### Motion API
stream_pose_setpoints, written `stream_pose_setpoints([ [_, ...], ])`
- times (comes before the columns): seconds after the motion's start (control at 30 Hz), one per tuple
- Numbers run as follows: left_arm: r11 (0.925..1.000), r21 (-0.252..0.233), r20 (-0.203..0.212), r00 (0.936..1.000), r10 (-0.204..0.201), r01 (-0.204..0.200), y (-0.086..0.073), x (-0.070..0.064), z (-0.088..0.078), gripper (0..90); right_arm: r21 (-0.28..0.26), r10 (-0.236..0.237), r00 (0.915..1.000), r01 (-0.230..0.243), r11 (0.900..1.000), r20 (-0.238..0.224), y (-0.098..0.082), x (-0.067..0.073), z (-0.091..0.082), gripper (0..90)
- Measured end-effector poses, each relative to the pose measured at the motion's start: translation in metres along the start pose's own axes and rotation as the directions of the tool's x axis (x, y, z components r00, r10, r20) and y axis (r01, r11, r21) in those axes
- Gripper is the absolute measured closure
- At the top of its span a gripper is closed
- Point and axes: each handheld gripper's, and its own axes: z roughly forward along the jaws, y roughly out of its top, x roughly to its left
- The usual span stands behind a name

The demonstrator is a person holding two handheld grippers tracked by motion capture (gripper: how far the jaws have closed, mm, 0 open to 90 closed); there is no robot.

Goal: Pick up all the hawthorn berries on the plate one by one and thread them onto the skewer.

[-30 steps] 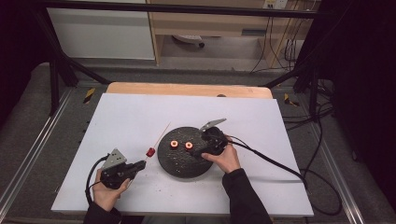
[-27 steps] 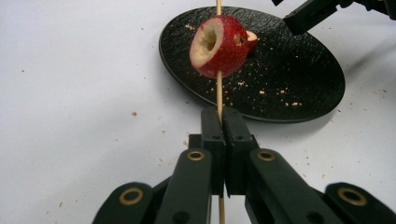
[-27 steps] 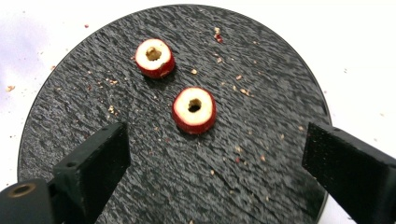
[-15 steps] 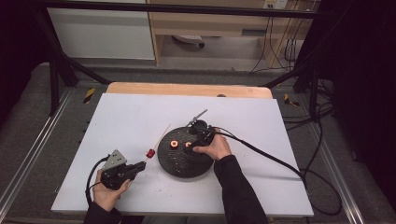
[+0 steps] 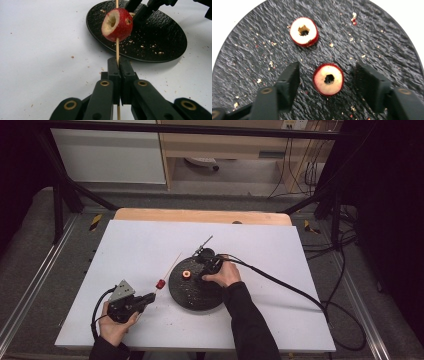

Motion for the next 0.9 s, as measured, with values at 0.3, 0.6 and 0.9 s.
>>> stream_pose_setpoints([
  [0.3, 1.0, -0.003, 0.0, 1.0, 0.004, -0.004, 0.0005, 0.0002, -0.0007, 88.3, 0.029, 0.031, 0.9995, -0.03, 0.999, -0.013, 0.0013, -0.0033, -0.0016, 58.2],
  [0.6, 1.0, -0.007, 0.006, 1.0, -0.006, 0.006, 0.0011, 0.0008, -0.0005, 88.3, 0.044, 0.053, 0.9982, -0.051, 0.998, -0.03, 0.0021, -0.0054, -0.0006, 60.6],
  [0.9, 0.9999, -0.002, 0.002, 0.9999, 0.016, -0.016, 0.0012, -0.0013, -0.0003, 88.3, 0.037, 0.069, 0.9972, -0.068, 0.997, -0.029, 0.0001, -0.0007, -0.0061, 61.3],
])
